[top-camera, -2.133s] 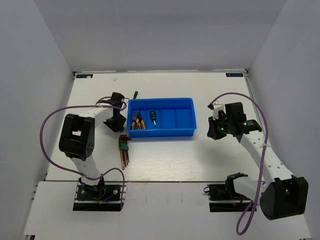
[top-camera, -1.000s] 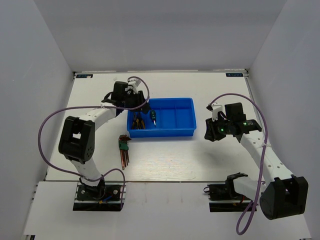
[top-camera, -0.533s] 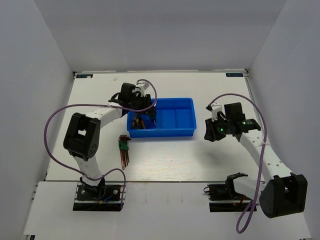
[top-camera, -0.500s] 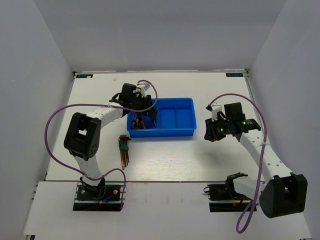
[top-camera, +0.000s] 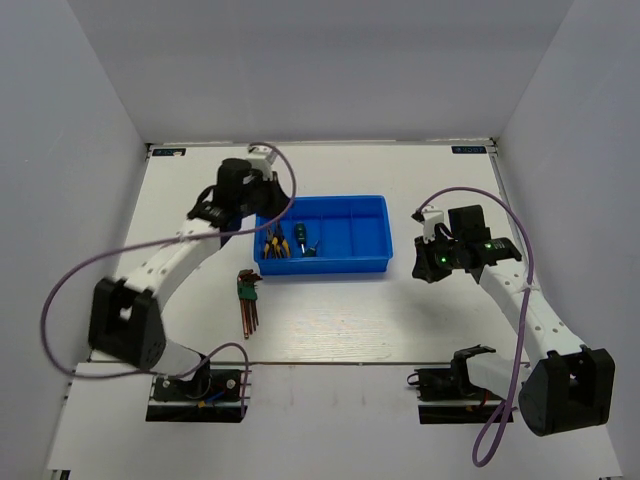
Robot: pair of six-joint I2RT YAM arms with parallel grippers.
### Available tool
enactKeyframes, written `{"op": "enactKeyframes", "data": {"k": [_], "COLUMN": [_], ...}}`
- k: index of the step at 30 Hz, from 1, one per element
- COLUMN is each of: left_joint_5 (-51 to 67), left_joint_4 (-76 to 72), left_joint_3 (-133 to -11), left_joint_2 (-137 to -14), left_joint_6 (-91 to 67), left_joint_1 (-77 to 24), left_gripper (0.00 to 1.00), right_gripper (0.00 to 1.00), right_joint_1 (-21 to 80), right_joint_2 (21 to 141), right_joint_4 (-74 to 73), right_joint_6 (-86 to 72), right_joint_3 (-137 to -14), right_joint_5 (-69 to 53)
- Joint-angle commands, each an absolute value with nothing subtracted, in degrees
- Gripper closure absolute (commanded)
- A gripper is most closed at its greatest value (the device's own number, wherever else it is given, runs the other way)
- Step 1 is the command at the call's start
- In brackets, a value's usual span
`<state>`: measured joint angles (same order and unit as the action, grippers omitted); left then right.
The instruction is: Sort the tools into containers
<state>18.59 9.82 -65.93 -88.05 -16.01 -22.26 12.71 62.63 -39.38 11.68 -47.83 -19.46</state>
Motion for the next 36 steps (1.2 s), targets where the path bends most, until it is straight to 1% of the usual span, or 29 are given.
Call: {"op": "enactKeyframes", "data": {"k": [1, 2, 3, 4, 5, 6, 8, 9, 12, 13, 14, 17, 19, 20, 27, 36], "left_joint_5": [3.7, -2.1, -5.0, -7.2, -8.9, -8.4, -6.1, -5.0, -6.1, -6.1, -5.5, -4.5, -6.3, -5.6, -4.3, -9.5], "left_joint_4": [16.0, 18.5, 20.8, 23.4, 25.9, 29.6, 33.4, 34.0, 36.6, 36.7, 35.9, 35.9, 37.6, 36.3, 31.4, 30.8], "left_joint_3": [-60.0, -58.5, -55.8, -54.8, -53.8, -51.8, -49.1, -47.9, -44.7, -43.9, -42.0, -39.6, -37.7, -34.7, -30.6, -31.1], "left_joint_2": [-74.0, -71.5, -67.5, -66.1, -65.0, -64.4, -63.9, -63.0, -59.9, -58.6, -55.9, -54.2, -53.6, -53.1, -57.1, -58.4], "left_joint_6": [-18.8, -19.8, -20.6, -20.6, -21.4, -21.4, -23.0, -23.7, -27.4, -28.2, -29.2, -31.5, -34.0, -34.5, -35.9, -36.9], "left_joint_1": [-22.4, -21.5, -21.4, -21.4, -21.4, -21.4, -20.9, -20.9, -20.9, -20.9, -20.9, -21.6, -22.2, -22.2, -22.2, -23.9], "left_gripper": [1.00, 1.00, 0.92, 0.76, 0.60, 0.40, 0.35, 0.34, 0.34, 0.29, 0.28, 0.27, 0.27, 0.27, 0.27, 0.27], "right_gripper": [1.00, 1.00, 1.00, 0.89, 0.83, 0.77, 0.71, 0.69, 0.69, 0.69, 0.68, 0.68, 0.68, 0.68, 0.67, 0.67], "right_joint_1": [12.7, 12.6, 12.5, 12.6, 12.7, 12.7, 12.7, 12.7, 12.7, 12.6, 12.5, 12.6, 12.6, 12.7, 12.0, 12.7], "right_joint_2": [62.0, 61.8, 61.8, 61.8, 61.9, 61.9, 62.0, 62.0, 62.4, 61.9, 62.0, 62.0, 62.1, 62.0, 62.3, 62.6], "right_joint_4": [-39.8, -39.6, -39.6, -39.6, -39.7, -39.8, -39.9, -39.9, -40.2, -40.3, -40.2, -40.3, -40.5, -40.6, -40.9, -41.3], "right_joint_6": [12.4, 12.2, 12.2, 12.0, 12.2, 12.4, 12.3, 12.3, 12.3, 12.3, 12.3, 12.4, 12.4, 12.3, 12.4, 12.5], "right_joint_3": [-48.1, -48.1, -48.1, -48.1, -48.2, -48.1, -48.3, -48.3, -48.3, -48.5, -48.4, -48.4, -48.6, -48.7, -48.9, -49.0], "right_joint_5": [-19.3, -19.2, -19.2, -19.2, -19.4, -19.4, -19.5, -19.5, -19.7, -19.6, -19.7, -19.9, -20.1, -20.2, -20.9, -21.7]}}
